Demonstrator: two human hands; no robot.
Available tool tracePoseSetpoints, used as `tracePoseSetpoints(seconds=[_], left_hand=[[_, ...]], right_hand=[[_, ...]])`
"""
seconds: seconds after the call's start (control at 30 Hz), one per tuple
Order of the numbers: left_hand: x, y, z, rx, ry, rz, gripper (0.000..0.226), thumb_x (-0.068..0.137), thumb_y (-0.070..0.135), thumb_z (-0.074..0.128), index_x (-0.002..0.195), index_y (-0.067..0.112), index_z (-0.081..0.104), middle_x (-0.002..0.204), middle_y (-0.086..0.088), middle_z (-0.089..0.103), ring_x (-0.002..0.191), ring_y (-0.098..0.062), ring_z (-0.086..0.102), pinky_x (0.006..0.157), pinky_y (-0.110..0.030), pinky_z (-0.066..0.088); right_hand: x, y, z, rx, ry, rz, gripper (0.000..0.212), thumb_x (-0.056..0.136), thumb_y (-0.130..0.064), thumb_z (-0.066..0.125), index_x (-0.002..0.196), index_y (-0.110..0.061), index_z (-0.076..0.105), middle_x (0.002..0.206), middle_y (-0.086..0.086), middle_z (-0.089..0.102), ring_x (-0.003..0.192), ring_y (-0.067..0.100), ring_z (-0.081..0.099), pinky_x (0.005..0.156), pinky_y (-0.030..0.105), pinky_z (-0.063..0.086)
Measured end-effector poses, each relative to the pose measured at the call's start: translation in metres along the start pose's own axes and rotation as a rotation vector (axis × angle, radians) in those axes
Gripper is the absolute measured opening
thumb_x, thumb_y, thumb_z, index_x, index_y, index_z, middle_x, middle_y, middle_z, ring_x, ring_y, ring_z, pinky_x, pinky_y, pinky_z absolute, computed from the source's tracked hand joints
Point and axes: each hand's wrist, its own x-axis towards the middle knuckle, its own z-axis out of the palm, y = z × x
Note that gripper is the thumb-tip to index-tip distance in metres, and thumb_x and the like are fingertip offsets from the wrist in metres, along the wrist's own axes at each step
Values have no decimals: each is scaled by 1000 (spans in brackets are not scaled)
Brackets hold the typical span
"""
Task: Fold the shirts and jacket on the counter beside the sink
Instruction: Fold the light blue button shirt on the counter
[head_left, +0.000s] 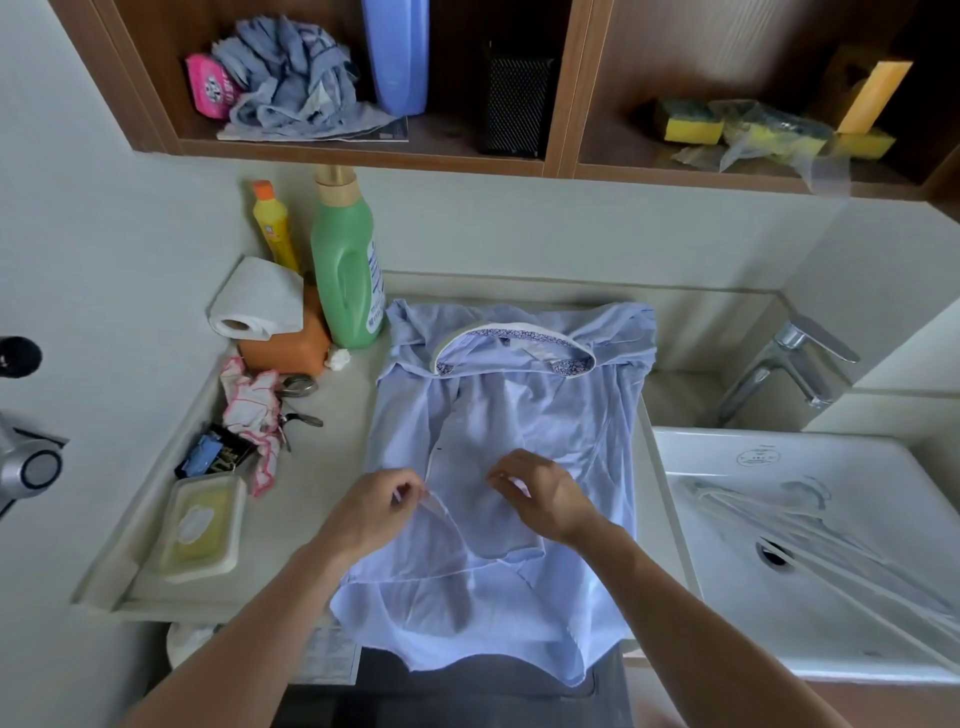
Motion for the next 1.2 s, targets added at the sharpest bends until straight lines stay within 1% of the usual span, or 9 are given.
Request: tracePoseSetpoints(seconds=[0.13, 0.27, 0.33, 0.47, 0.57, 0.7, 0.83, 1.03, 1.2], left_hand=[[8, -8, 1, 171, -12, -10, 28, 95, 36, 62, 122, 32, 55, 101, 3, 58, 75, -14, 59, 79, -32, 48], [28, -5, 1, 298, 39, -103, 24, 98, 46, 52, 95, 23, 60, 91, 0, 60, 89, -25, 64, 73, -34, 47], [41, -3, 3, 238, 107, -17, 20, 97, 40, 58, 108, 24, 58, 95, 2, 57, 89, -23, 62, 74, -35, 49], [74, 8, 9, 372, -39, 33, 21, 94, 47, 57, 97, 28, 63, 97, 4, 62, 95, -22, 65, 73, -33, 49], [118, 16, -4, 277, 221, 135, 24, 92, 32, 67, 113, 19, 66, 105, -5, 60, 98, -28, 63, 77, -39, 51], [184, 32, -19, 293, 266, 256, 60, 83, 17, 78, 136, 10, 52, 129, -11, 50, 119, -34, 50, 97, -49, 46], [235, 45, -10, 365, 161, 211, 77, 84, 18, 77, 150, 12, 37, 146, -11, 40, 129, -35, 44, 102, -49, 44], [267, 36, -12, 346, 137, 377, 57, 69, -18, 60, 116, 14, 69, 109, -9, 56, 99, -31, 58, 85, -43, 49], [259, 15, -14, 368, -184, 388, 15, 90, 10, 65, 95, 17, 77, 91, 0, 63, 92, -18, 60, 83, -37, 49]], right_hand=[[-2, 20, 13, -282, -324, 103, 53, 92, -48, 60, 143, -41, 47, 158, -4, 27, 143, 15, 27, 116, 36, 26], [17, 22, 5, -211, -129, 76, 30, 94, -41, 60, 121, -32, 68, 133, -2, 53, 124, 18, 51, 104, 37, 38], [30, 22, 2, -241, -73, 70, 30, 95, -38, 59, 122, -28, 66, 125, 0, 53, 115, 19, 55, 99, 36, 42], [54, 34, -4, -133, -461, 103, 27, 92, -30, 68, 118, -22, 70, 116, 6, 59, 101, 21, 63, 94, 30, 47], [87, 49, -30, 0, -197, 123, 15, 94, -24, 66, 101, -15, 75, 95, 9, 73, 85, 23, 69, 79, 29, 51], [144, 83, -61, -181, 213, 63, 33, 89, -9, 65, 122, -11, 68, 125, 13, 63, 115, 32, 58, 99, 40, 45], [190, 119, -70, -384, 192, 249, 65, 84, -7, 62, 145, -25, 46, 148, 5, 42, 136, 27, 38, 107, 42, 37], [193, 161, -70, -416, 282, -23, 45, 72, 7, 62, 102, -22, 78, 102, 1, 69, 84, 30, 60, 69, 34, 54], [177, 173, -69, -50, -123, 133, 13, 91, -18, 67, 98, -21, 78, 97, -7, 64, 89, 10, 61, 79, 28, 47]])
